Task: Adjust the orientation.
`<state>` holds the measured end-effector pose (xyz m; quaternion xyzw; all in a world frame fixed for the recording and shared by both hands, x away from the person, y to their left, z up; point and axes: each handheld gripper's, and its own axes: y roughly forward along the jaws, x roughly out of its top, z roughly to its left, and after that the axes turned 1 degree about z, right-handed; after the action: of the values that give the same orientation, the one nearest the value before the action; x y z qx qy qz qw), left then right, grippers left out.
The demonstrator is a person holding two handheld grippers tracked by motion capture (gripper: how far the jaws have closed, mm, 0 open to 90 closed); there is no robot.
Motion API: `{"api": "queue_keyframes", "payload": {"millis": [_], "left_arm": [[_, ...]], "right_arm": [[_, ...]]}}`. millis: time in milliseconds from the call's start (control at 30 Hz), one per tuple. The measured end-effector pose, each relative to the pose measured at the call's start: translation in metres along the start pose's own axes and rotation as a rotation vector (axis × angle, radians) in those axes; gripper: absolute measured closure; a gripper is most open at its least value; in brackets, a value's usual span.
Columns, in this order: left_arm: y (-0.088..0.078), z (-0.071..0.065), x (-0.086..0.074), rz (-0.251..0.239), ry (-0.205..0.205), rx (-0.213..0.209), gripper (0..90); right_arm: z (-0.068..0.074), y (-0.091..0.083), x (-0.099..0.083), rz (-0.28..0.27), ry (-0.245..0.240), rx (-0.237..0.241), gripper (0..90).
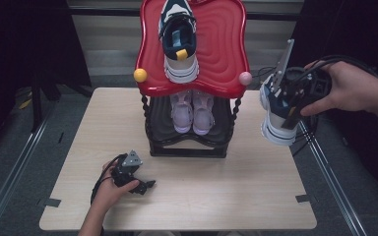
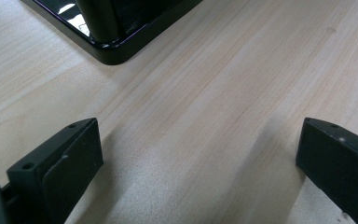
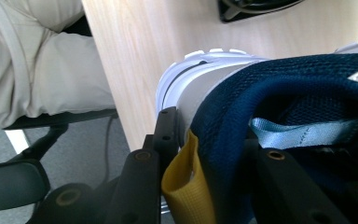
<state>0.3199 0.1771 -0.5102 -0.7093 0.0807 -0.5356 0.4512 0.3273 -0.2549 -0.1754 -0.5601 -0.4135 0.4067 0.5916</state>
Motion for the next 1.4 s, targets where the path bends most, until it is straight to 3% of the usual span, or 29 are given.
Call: {"api": "queue_keyframes", "payload": {"millis": [400, 633, 900, 1400], "left_arm": [[0.000, 0.000, 0.000, -0.004, -0.005, 0.000, 0.0], [0.000, 0.000, 0.000, -0.004, -0.004, 0.003, 0.0], [0.000, -0.001, 0.000, -0.005, -0.006, 0.001, 0.0], [0.000, 0.000, 0.000, -0.005, -0.005, 0.001, 0.0]], "right_arm": [[-0.004, -0.041, 0.016, 0.008, -0.002, -0.059, 70.1], [-0.006, -0.073, 0.027, -0.002, -0.017, -0.084, 70.1], [-0.004, -0.109, 0.045, -0.027, -0.019, -0.151, 70.2], [-0.010, -0.122, 0.089, -0.068, -0.075, -0.202, 70.2]]}}
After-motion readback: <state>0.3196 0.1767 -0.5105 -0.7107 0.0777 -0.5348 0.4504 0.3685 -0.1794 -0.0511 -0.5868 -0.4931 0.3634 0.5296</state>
